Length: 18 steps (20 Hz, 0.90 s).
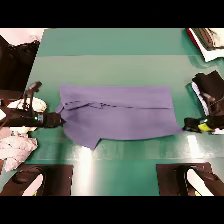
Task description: Fold the shirts.
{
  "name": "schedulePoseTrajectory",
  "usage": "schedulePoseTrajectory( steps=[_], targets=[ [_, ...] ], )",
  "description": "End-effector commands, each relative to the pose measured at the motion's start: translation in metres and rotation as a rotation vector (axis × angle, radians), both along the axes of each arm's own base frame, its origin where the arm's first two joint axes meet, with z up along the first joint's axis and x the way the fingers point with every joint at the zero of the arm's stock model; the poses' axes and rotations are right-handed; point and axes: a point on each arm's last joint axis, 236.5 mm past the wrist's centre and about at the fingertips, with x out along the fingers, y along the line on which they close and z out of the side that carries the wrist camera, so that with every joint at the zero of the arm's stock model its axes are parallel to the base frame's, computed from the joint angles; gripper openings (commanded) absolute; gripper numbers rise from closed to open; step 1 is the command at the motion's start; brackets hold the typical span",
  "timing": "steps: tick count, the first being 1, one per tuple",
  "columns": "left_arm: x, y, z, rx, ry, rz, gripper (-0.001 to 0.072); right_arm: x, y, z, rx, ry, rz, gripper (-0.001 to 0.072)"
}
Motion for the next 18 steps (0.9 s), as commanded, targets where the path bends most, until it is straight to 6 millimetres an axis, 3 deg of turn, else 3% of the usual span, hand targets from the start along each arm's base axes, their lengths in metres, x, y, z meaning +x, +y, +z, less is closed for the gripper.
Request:
schedulePoseTrajectory(
  steps=[1, 4, 8, 13, 18],
  targets=[
    [0.033, 0.012, 0.043, 0.045, -0.173, 0.035, 0.0029, 0.038, -0.012, 0.052, -0.046, -0.156, -0.020, 0.0011],
    [0.061, 0.028, 0.061, 0.099, -0.305, 0.090, 0.0029, 0.075, -0.021, 0.076, -0.055, -0.222, -0.026, 0.0011],
    [0.098, 0.035, 0.065, 0.096, -0.395, 0.154, 0.0029, 0.129, -0.022, 0.084, -0.003, -0.285, -0.045, 0.0011],
    [0.150, 0.042, 0.036, 0.104, -0.411, 0.224, 0.0029, 0.189, -0.013, 0.074, -0.009, -0.329, -0.001, 0.0011],
    [0.188, 0.049, 0.001, 0.111, -0.410, 0.282, 0.0030, 0.234, 0.001, 0.046, -0.008, -0.337, 0.032, 0.0012]
  ],
)
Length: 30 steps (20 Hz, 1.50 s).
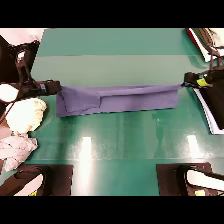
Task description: Fold the shirts.
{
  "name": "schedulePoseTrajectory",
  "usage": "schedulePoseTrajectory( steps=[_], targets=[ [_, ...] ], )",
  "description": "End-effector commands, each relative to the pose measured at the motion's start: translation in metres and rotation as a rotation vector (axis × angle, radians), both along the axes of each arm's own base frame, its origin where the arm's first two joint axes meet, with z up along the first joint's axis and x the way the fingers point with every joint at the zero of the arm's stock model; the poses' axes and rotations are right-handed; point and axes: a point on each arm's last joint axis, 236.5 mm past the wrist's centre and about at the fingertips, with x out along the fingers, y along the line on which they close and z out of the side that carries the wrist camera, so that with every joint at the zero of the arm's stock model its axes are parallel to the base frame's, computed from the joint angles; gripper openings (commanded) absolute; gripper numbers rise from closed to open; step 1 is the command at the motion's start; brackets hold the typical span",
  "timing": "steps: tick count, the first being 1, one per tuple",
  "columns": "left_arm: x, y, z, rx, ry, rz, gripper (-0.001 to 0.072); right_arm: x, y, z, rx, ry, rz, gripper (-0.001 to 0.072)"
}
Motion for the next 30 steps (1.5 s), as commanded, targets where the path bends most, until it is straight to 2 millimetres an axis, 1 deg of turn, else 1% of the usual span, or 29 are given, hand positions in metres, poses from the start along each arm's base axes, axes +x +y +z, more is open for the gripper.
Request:
schedulePoseTrajectory(
  steps=[1, 3, 5, 6, 8, 9, 10, 11, 12, 14, 15, 17, 18, 19, 20, 22, 24, 26, 30],
  targets=[
    [0.029, 0.007, -0.020, 0.000, -0.029, 0.050, 0.0030, 0.032, 0.009, -0.021, 0.000, -0.013, 0.015, 0.0013],
    [0.037, 0.010, -0.025, 0.002, -0.038, 0.064, 0.0030, 0.038, 0.009, -0.037, 0.007, 0.007, 0.009, 0.0014],
    [0.043, 0.012, -0.023, 0.003, -0.065, 0.077, 0.0030, 0.040, 0.007, -0.050, 0.008, 0.028, 0.006, 0.0015],
    [0.045, 0.013, -0.021, 0.003, -0.077, 0.082, 0.0030, 0.042, 0.007, -0.054, 0.009, 0.032, 0.003, 0.0015],
    [0.048, 0.014, -0.018, 0.002, -0.093, 0.089, 0.0032, 0.047, 0.005, -0.056, 0.006, 0.019, -0.004, 0.0016],
    [0.048, 0.014, -0.018, 0.001, -0.093, 0.089, 0.0214, 0.049, 0.005, -0.055, 0.005, 0.006, -0.008, 0.0023],
    [0.048, 0.014, -0.018, 0.000, -0.092, 0.091, 0.0466, 0.051, 0.004, -0.053, 0.002, -0.004, -0.010, 0.0170],
    [0.048, 0.014, -0.017, 0.000, -0.093, 0.090, 0.0548, 0.052, 0.003, -0.050, 0.001, -0.010, -0.012, 0.0431],
    [0.047, 0.014, -0.016, 0.000, -0.092, 0.087, 0.0548, 0.051, -0.001, -0.048, 0.002, -0.008, -0.017, 0.0523],
    [0.045, 0.010, -0.012, -0.003, -0.075, 0.072, 0.0548, 0.046, -0.012, -0.041, 0.009, 0.017, -0.026, 0.0523],
    [0.043, 0.008, -0.011, -0.004, -0.059, 0.061, 0.0548, 0.040, -0.018, -0.039, 0.012, 0.039, -0.023, 0.0523],
    [0.035, 0.003, -0.014, -0.005, -0.009, 0.033, 0.0543, 0.025, -0.020, -0.040, 0.077, 0.085, 0.013, 0.0523],
    [0.030, 0.001, -0.017, -0.004, 0.019, 0.019, 0.0372, 0.017, -0.018, -0.042, 0.143, 0.112, 0.030, 0.0523],
    [0.024, -0.001, -0.022, -0.002, 0.049, 0.006, 0.0083, 0.011, -0.016, -0.047, 0.214, 0.145, 0.039, 0.0523],
    [0.019, -0.003, -0.026, 0.003, 0.071, -0.009, 0.0031, 0.006, -0.014, -0.053, 0.274, 0.174, 0.044, 0.0523],
    [0.010, -0.006, -0.033, 0.002, 0.122, -0.027, 0.0030, 0.000, -0.015, -0.071, 0.350, 0.230, 0.038, 0.0523],
    [-0.003, -0.009, -0.042, 0.003, 0.180, -0.050, 0.0030, 0.002, -0.012, -0.085, 0.393, 0.248, 0.051, 0.0523],
    [-0.012, -0.011, -0.048, 0.004, 0.227, -0.068, 0.0030, 0.005, -0.007, -0.095, 0.427, 0.248, 0.065, 0.0523],
    [-0.022, -0.014, -0.053, 0.001, 0.271, -0.084, 0.0030, 0.004, -0.004, -0.114, 0.458, 0.286, 0.061, 0.0523]
  ],
)
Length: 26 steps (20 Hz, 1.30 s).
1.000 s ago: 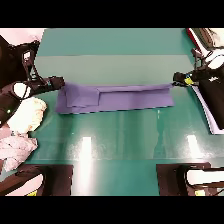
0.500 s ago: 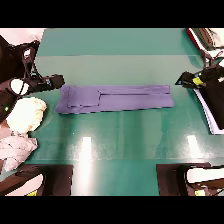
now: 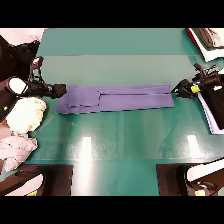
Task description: Fold the shirts.
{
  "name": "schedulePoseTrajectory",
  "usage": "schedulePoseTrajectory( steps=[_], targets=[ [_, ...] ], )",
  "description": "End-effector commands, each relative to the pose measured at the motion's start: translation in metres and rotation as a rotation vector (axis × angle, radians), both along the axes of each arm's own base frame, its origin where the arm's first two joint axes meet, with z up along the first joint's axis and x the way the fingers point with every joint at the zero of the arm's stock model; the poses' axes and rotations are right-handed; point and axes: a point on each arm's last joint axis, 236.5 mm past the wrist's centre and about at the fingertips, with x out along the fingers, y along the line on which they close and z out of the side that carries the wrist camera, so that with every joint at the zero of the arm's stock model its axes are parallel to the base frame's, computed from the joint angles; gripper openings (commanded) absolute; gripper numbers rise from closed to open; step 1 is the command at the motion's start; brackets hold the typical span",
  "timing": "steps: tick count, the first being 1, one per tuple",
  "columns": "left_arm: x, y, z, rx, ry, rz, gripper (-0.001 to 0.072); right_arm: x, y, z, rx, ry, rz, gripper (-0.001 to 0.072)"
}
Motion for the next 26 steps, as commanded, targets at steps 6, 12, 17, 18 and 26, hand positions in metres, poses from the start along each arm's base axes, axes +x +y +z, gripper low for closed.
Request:
schedulePoseTrajectory(
  steps=[6, 12, 17, 18, 26],
  targets=[
    [-0.022, -0.023, -0.012, -0.080, 0.117, -0.038, 0.0030, 0.001, 0.031, -0.022, 0.050, 0.027, 0.072, 0.0504],
    [-0.022, -0.092, -0.022, -0.074, 0.076, -0.174, 0.0029, 0.006, 0.056, -0.022, 0.026, -0.040, 0.178, 0.0080],
    [-0.011, -0.155, -0.031, -0.074, 0.095, -0.296, 0.0029, 0.024, 0.078, 0.034, 0.105, -0.225, 0.201, 0.0013],
    [-0.005, -0.168, -0.033, -0.073, 0.094, -0.318, 0.0029, 0.026, 0.082, 0.051, 0.119, -0.261, 0.194, 0.0012],
    [0.040, -0.244, -0.076, -0.117, 0.146, -0.386, 0.0029, 0.010, 0.163, 0.198, 0.215, -0.576, 0.275, 0.0010]
  ],
)
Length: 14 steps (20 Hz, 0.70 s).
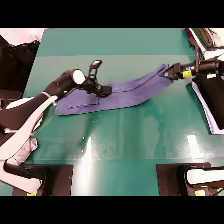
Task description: Fold the shirts.
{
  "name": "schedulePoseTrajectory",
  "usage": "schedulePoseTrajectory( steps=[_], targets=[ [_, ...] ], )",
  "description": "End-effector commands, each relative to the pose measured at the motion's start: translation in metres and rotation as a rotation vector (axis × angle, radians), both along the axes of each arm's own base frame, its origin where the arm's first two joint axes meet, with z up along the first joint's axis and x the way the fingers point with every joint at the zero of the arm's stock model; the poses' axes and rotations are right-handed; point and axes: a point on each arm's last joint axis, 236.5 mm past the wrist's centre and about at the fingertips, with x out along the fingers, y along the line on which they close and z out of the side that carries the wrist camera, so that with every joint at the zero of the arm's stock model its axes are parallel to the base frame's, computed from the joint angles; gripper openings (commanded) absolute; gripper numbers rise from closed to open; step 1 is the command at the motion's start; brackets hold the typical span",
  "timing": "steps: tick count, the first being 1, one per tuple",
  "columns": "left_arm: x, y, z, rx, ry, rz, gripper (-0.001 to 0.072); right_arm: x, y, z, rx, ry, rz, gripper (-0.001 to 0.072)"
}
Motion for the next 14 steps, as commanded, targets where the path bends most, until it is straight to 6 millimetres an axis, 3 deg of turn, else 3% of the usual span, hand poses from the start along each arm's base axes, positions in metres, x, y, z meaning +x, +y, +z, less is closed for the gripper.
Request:
schedulePoseTrajectory(
  steps=[1, 4, 7, 11, 14],
  targets=[
    [0.008, -0.022, -0.028, -0.007, 0.053, -0.021, 0.0029, -0.016, 0.045, 0.059, 0.050, -0.125, 0.053, 0.0010],
    [-0.001, -0.020, -0.049, 0.018, 0.111, -0.037, 0.0029, -0.032, 0.084, 0.078, 0.055, -0.170, 0.117, 0.0010],
    [0.000, -0.016, -0.044, 0.033, 0.102, -0.056, 0.0029, -0.043, 0.116, 0.085, 0.048, -0.177, 0.184, 0.0010],
    [0.005, -0.009, -0.008, 0.059, 0.070, -0.147, 0.0029, -0.045, 0.152, 0.092, -0.008, -0.197, 0.270, 0.0010],
    [0.022, 0.012, 0.037, 0.102, -0.021, -0.154, 0.0029, -0.047, 0.180, 0.095, -0.012, -0.212, 0.321, 0.0009]
  ],
)
